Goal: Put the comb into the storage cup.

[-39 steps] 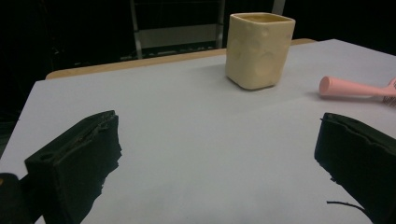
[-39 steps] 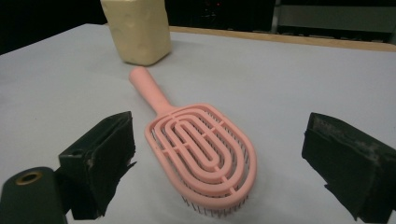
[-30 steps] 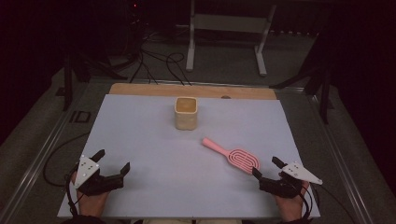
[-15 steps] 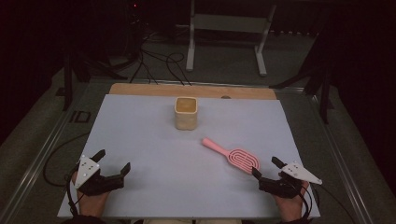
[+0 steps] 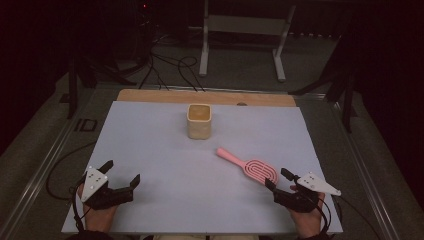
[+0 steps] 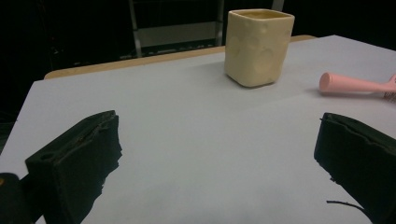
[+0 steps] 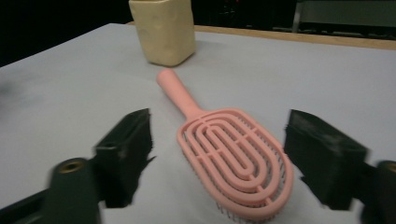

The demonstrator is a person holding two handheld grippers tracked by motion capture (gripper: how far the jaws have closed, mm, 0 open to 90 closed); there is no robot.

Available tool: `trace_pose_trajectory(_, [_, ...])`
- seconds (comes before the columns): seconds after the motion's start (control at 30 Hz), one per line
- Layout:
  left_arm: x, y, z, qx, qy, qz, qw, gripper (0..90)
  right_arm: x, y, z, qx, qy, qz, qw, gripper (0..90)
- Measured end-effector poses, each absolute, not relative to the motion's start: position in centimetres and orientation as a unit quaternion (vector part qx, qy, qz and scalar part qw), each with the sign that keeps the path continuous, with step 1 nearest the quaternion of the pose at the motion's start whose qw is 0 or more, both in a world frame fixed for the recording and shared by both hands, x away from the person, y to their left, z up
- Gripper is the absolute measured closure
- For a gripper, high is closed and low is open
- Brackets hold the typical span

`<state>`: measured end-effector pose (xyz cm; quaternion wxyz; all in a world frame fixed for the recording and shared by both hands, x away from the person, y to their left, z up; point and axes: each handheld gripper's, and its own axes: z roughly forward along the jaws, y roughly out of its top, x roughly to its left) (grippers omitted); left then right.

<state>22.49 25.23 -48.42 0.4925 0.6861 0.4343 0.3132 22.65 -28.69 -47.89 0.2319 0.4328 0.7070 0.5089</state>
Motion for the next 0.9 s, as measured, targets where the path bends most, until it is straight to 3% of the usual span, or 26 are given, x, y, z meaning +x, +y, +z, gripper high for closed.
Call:
trace_pose_trajectory(0.1, [22.5,25.2,-48.4,0.686,0.434,0.314,0.492,0.9,22.6,-28.3,-47.9,0.436,0.710,0.497,0.241,45.0])
trace_pose_trajectory(0.13, [22.5,25.2,-48.4,0.684,0.435,0.314,0.493,1.0,22.5,-28.1,-47.9,0.429,0.715,0.499,0.235,54.4])
trace_pose_trajectory(0.23, [22.4,25.2,-48.4,0.685,0.434,0.314,0.493,1.1,22.5,-28.0,-47.9,0.423,0.721,0.497,0.233,62.1])
trace_pose_trajectory(0.27, [22.4,25.2,-48.4,0.686,0.434,0.314,0.492,1.1,22.5,-27.9,-48.0,0.421,0.724,0.497,0.228,72.2])
trace_pose_trajectory(0.3, [22.4,25.2,-48.4,0.686,0.434,0.314,0.492,1.1,22.5,-27.9,-48.0,0.421,0.724,0.497,0.228,72.2])
trace_pose_trajectory(0.4, [22.5,25.2,-48.4,0.686,0.434,0.315,0.491,1.1,22.5,-27.7,-48.1,0.412,0.735,0.493,0.218,89.3])
trace_pose_trajectory(0.9, [22.5,24.9,-48.5,0.691,0.430,0.314,0.488,1.1,23.5,-26.2,-49.5,0.393,0.773,0.461,0.189,89.7])
